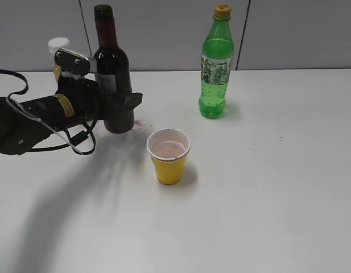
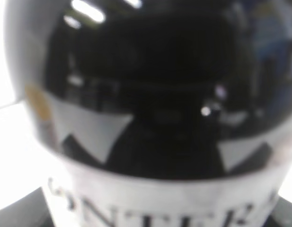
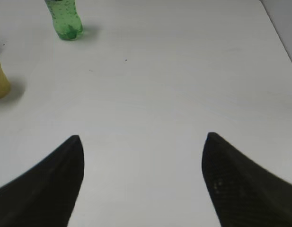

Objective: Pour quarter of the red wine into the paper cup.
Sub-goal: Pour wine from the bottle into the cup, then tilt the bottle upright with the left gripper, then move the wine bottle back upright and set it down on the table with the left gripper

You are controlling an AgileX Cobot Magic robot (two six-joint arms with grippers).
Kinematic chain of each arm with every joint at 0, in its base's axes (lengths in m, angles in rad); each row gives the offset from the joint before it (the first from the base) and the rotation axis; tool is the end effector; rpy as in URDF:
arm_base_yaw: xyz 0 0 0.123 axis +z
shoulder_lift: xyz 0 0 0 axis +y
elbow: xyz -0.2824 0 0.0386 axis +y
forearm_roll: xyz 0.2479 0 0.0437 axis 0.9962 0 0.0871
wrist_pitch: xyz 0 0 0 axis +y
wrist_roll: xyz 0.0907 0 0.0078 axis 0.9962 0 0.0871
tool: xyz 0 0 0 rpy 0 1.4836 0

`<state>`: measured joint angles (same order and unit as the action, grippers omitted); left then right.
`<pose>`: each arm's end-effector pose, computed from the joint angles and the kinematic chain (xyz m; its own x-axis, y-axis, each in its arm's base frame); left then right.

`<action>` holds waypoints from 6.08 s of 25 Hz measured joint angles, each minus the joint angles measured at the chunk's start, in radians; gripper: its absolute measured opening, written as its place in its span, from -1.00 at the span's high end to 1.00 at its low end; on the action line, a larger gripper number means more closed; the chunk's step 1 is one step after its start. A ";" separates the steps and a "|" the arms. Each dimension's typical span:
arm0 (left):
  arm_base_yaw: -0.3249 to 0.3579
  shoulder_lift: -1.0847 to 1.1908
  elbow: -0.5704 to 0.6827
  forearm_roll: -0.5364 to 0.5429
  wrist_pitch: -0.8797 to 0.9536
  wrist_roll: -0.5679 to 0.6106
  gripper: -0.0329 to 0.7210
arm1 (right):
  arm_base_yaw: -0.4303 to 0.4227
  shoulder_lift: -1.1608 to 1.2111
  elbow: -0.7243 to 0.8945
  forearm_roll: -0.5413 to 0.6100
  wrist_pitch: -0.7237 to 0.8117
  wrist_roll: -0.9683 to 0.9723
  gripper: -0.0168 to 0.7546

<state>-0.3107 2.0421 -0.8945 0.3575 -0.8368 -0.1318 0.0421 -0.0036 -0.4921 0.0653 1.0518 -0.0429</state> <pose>0.3634 -0.1415 0.1266 -0.1792 0.1723 -0.9686 0.5584 0.8284 0.0440 -0.0044 0.0050 0.2758 -0.4497 -0.0294 -0.8927 -0.0973 0.9951 0.0162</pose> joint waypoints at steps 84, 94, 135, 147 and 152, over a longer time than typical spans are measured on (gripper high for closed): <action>-0.394 -0.119 0.327 -1.270 -0.269 1.778 -0.49 | 0.000 0.000 0.000 0.002 0.000 0.000 -0.56; -0.394 -0.115 0.327 -1.274 -0.284 1.944 -0.49 | 0.000 0.000 0.000 0.002 0.000 -0.001 -0.56; -0.395 -0.117 0.327 -1.037 -0.283 1.368 -0.49 | 0.000 0.000 0.000 0.002 0.000 0.000 -0.56; -0.390 -0.218 0.327 -1.042 -0.284 0.855 -0.49 | 0.000 0.000 0.000 0.002 0.000 0.000 -0.56; -0.351 -0.251 0.327 -0.983 -0.283 0.677 -0.49 | 0.000 0.000 0.000 0.002 0.000 0.000 -0.56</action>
<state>-0.6615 1.7911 -0.5671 -0.6255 -1.1199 0.5457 0.0421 -0.0036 -0.4921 0.0673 1.0517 -0.0432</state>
